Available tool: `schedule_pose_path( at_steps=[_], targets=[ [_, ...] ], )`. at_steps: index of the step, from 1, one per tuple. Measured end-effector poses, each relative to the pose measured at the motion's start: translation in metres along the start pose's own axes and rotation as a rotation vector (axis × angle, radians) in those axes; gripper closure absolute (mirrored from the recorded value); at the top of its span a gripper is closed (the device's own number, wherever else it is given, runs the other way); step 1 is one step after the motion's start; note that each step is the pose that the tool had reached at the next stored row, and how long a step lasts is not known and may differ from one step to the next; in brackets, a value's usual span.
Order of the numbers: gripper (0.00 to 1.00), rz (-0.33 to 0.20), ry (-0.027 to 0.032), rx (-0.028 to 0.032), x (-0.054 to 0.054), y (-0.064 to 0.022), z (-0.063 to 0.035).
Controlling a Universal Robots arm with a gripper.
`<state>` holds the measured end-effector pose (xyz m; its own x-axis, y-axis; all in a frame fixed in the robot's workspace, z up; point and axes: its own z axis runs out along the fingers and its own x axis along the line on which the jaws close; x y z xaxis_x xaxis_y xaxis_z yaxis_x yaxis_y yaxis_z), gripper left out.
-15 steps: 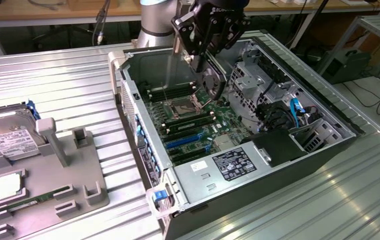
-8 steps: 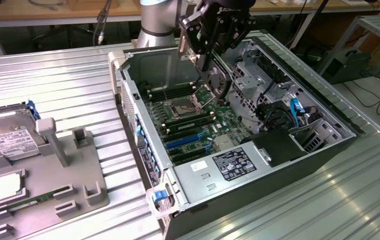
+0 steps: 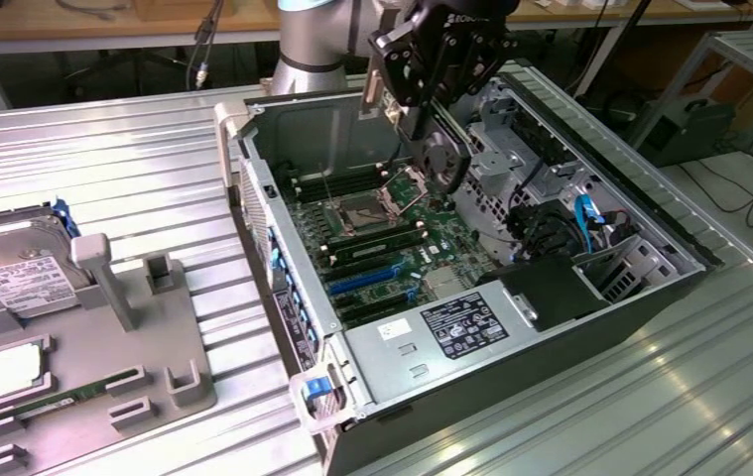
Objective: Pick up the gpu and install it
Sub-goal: 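Pick up the gpu and move the gpu toward the slot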
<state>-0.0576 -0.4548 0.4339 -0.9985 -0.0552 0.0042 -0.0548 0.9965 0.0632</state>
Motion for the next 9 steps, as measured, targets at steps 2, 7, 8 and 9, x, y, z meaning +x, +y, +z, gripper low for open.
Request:
schedule_pose_path(
  at_steps=[2,7,8,9],
  targets=[
    [0.72,0.0,0.0,0.0002,-0.004,-0.0003,0.0001],
    [0.72,0.0,0.0002,0.0029,-0.012,-0.0007,0.0003],
    [0.72,0.0,0.0002,0.0031,-0.014,-0.0007,0.0003],
    [0.72,0.0,0.0002,0.0032,-0.016,-0.0008,0.0004]
  ],
)
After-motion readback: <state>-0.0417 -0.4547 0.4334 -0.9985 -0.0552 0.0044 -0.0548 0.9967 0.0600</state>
